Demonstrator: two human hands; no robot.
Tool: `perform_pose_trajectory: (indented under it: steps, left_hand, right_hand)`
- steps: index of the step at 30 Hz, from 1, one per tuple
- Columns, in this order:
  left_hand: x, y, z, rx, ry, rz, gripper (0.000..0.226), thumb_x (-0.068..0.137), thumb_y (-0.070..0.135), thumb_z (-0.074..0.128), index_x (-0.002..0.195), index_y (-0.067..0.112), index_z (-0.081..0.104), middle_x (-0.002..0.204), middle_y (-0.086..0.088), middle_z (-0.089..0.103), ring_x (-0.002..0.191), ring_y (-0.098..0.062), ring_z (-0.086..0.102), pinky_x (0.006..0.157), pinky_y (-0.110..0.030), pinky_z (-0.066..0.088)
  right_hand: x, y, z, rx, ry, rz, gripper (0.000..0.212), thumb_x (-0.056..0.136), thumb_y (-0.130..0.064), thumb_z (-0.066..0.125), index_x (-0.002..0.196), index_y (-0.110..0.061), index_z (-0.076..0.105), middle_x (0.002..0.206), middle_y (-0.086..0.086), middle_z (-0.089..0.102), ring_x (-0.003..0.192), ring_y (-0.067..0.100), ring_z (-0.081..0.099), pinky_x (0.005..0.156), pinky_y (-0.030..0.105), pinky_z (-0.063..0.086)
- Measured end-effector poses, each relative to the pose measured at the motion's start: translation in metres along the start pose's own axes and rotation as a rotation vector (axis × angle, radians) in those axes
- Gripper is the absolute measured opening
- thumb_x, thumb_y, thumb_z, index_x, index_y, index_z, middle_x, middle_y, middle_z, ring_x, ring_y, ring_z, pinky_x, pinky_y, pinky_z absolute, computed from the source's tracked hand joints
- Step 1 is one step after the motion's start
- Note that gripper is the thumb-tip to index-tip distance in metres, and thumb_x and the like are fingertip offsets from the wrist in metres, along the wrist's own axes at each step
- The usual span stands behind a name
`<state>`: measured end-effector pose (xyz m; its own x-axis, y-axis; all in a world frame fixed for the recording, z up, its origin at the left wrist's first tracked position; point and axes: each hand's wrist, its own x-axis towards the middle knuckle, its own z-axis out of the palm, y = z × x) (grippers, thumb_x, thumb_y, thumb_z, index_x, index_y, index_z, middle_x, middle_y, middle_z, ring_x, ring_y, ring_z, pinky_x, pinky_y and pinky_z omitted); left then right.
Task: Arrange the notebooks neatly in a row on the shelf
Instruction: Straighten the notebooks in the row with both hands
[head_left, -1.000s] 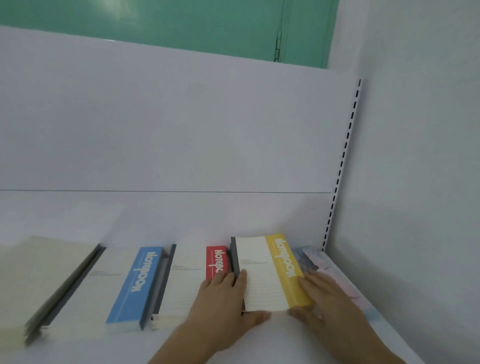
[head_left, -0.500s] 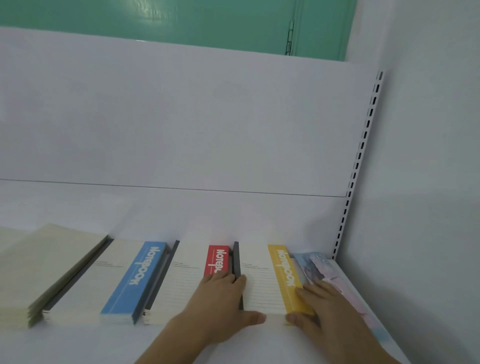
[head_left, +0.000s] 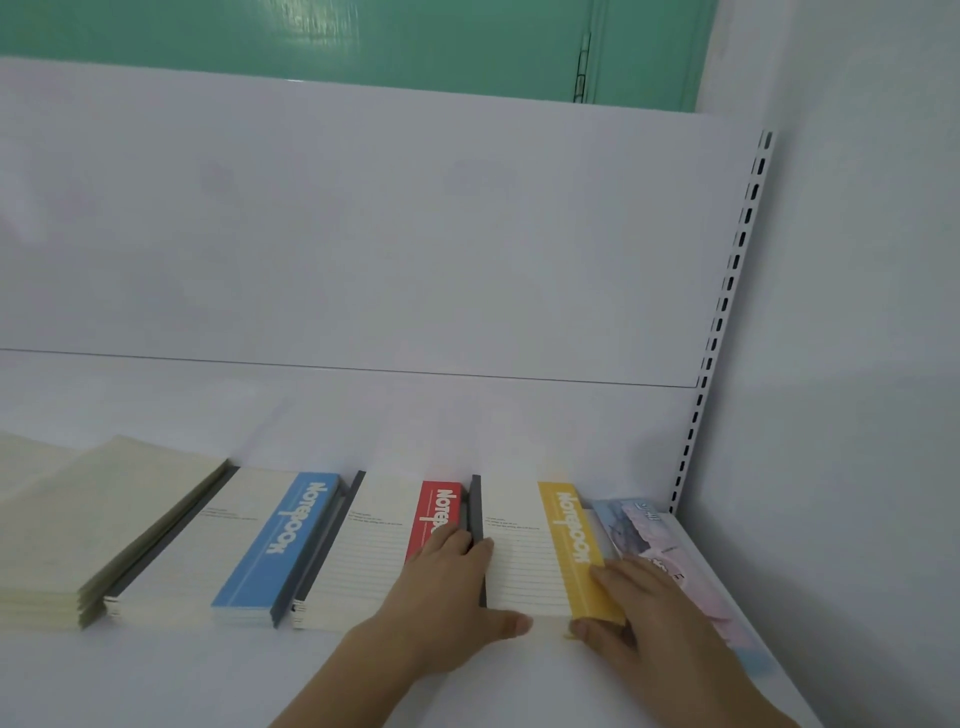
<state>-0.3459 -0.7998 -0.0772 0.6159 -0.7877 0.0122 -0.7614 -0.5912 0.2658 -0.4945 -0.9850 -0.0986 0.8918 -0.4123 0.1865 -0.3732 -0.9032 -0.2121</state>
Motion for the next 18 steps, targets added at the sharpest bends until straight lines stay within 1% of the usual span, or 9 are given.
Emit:
perform_pose_trajectory:
  steps: [2,4,5,7,8,9,12,15,18]
  left_hand:
    - [-0.006,0.001,0.000,-0.040,0.029,-0.003,0.094,0.080,0.077,0.054,0.153,0.026,0.025,0.158,0.009,0.021,0.150,-0.018,0.006,0.123,-0.040,0.017]
    - [-0.012,0.000,0.000,-0.065,0.105,-0.020,0.098,0.079,0.081,0.050,0.156,0.030,0.017,0.164,0.010,0.009,0.152,-0.014,-0.002,0.123,-0.039,0.010]
    - [-0.016,-0.001,-0.001,-0.066,0.152,-0.036,0.096,0.081,0.081,0.046,0.156,0.030,0.015,0.165,0.009,0.007,0.152,-0.013,-0.002,0.123,-0.037,0.009]
    - [-0.026,-0.005,-0.002,-0.050,0.253,-0.065,0.088,0.088,0.077,0.040,0.157,0.029,0.014,0.166,0.009,0.008,0.152,-0.013,0.000,0.123,-0.033,0.005]
    - [-0.032,-0.008,-0.004,-0.046,0.299,-0.080,0.084,0.090,0.074,0.037,0.157,0.029,0.015,0.166,0.009,0.009,0.152,-0.012,0.001,0.122,-0.032,0.005]
    - [-0.037,-0.011,-0.006,-0.046,0.334,-0.099,0.080,0.092,0.072,0.036,0.157,0.030,0.015,0.165,0.009,0.009,0.152,-0.012,0.002,0.122,-0.031,0.004]
    - [-0.056,-0.026,-0.013,-0.030,0.381,-0.161,0.071,0.095,0.069,0.032,0.156,0.035,0.016,0.165,0.012,0.008,0.152,-0.012,0.002,0.122,-0.032,0.003]
    - [-0.081,-0.049,-0.021,-0.009,0.433,-0.198,0.068,0.096,0.068,0.027,0.155,0.035,0.017,0.165,0.012,0.010,0.152,-0.011,0.002,0.122,-0.032,0.001]
    - [-0.116,-0.081,-0.034,0.045,0.485,-0.205,0.068,0.095,0.068,0.022,0.154,0.033,0.024,0.163,0.010,0.019,0.151,-0.012,0.008,0.125,-0.033,0.008]
  right_hand:
    - [-0.002,-0.003,-0.001,0.007,0.031,0.012,0.135,0.040,-0.097,-0.018,0.147,-0.033,0.034,0.157,-0.011,0.023,0.146,0.011,0.013,0.116,0.026,0.015]
    - [-0.004,-0.008,-0.004,0.025,0.056,0.015,0.127,0.048,-0.097,-0.014,0.147,-0.033,0.035,0.159,-0.009,0.019,0.147,0.012,0.011,0.116,0.028,0.016]
    - [-0.004,-0.013,-0.005,0.024,0.088,0.002,0.120,0.056,-0.096,-0.009,0.145,-0.031,0.039,0.158,-0.007,0.023,0.146,0.014,0.015,0.115,0.030,0.019]
    - [-0.005,-0.022,-0.004,0.025,0.185,-0.034,0.098,0.077,-0.088,0.009,0.134,-0.023,0.055,0.149,0.002,0.042,0.140,0.022,0.035,0.108,0.038,0.034]
    - [-0.006,-0.029,-0.001,0.028,0.231,-0.047,0.088,0.084,-0.081,0.017,0.129,-0.020,0.060,0.144,0.005,0.049,0.135,0.026,0.043,0.104,0.043,0.039]
    - [-0.007,-0.036,0.001,0.027,0.255,-0.055,0.081,0.087,-0.077,0.021,0.127,-0.019,0.061,0.141,0.007,0.052,0.132,0.028,0.046,0.103,0.045,0.041]
    - [-0.010,-0.067,0.009,0.014,0.256,-0.101,0.075,0.091,-0.072,0.025,0.129,-0.018,0.061,0.142,0.007,0.051,0.134,0.026,0.043,0.111,0.034,0.032]
    - [-0.014,-0.102,0.014,-0.019,0.243,-0.132,0.078,0.091,-0.074,0.021,0.138,-0.021,0.053,0.148,0.004,0.044,0.140,0.022,0.035,0.111,0.037,0.032]
    - [-0.016,-0.146,0.019,-0.031,0.241,-0.191,0.077,0.090,-0.074,0.020,0.145,-0.025,0.041,0.155,0.001,0.032,0.144,0.021,0.027,0.113,0.041,0.032]
